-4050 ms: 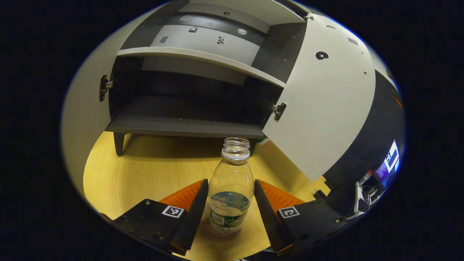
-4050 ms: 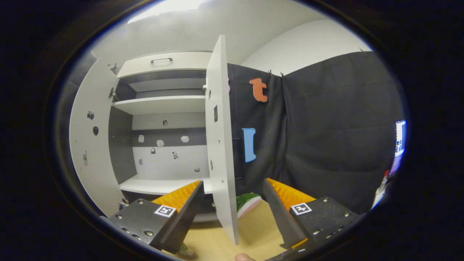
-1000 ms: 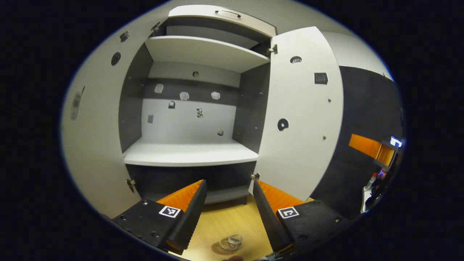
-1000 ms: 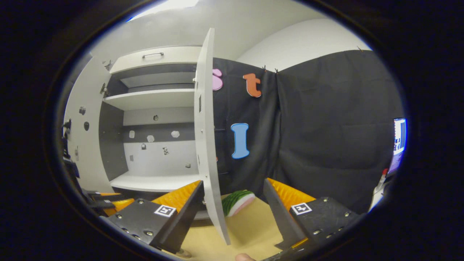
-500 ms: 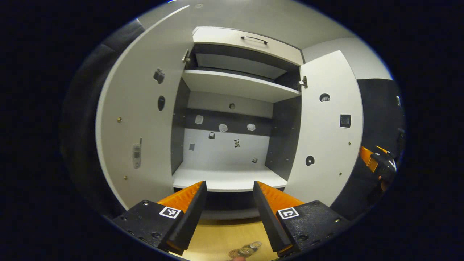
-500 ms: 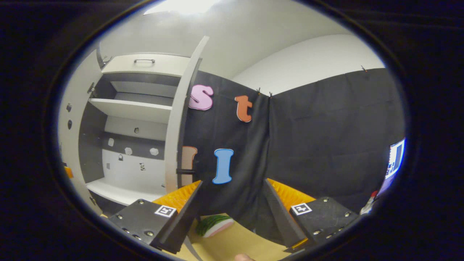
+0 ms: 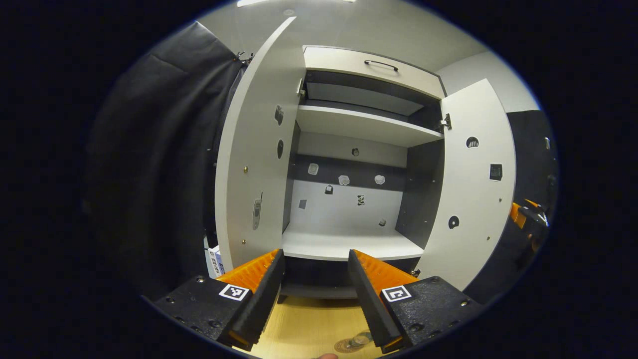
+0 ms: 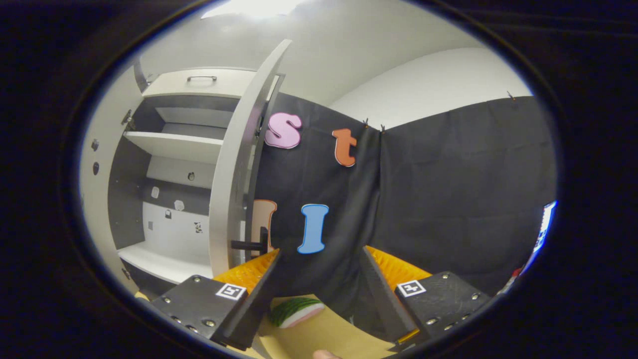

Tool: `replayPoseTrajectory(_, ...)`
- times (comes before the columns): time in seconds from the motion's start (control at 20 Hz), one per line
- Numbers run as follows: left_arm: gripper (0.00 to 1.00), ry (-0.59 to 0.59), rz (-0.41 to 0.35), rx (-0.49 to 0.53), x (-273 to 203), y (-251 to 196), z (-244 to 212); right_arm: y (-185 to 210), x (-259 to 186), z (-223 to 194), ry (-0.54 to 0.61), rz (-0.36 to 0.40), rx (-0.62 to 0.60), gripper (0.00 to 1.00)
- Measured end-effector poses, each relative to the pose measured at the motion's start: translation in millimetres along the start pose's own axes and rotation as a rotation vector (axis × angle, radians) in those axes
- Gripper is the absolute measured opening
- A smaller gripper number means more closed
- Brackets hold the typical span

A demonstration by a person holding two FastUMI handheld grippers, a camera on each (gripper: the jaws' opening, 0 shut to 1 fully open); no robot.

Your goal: Grasp the bottle in the cabinet with the left hand and place it on the coaster, then close the right door with the right hand and the left door with the left hand.

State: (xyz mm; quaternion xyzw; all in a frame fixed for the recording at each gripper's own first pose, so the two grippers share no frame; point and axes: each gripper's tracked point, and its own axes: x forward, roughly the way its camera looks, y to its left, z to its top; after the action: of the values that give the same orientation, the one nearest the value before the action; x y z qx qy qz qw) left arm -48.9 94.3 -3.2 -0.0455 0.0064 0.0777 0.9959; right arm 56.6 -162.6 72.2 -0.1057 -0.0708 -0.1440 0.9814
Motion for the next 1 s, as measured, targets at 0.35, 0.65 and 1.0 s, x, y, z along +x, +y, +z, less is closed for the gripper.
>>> replayPoseTrajectory(0.35,0.82,-0.012,-0.028,-0.019,-3,-9,2,19,-5,2,0.013,0.073,0.010,0.92)
replayPoseTrajectory(0.65,0.82,-0.004,-0.003,-0.021,-8,-3,-3,52,-17,5,0.006,0.183,0.030,0.89)
replayPoseTrajectory(1.0,0.82,-0.008,0.061,-0.025,-25,19,-4,102,-21,4,0.040,0.358,0.099,0.93)
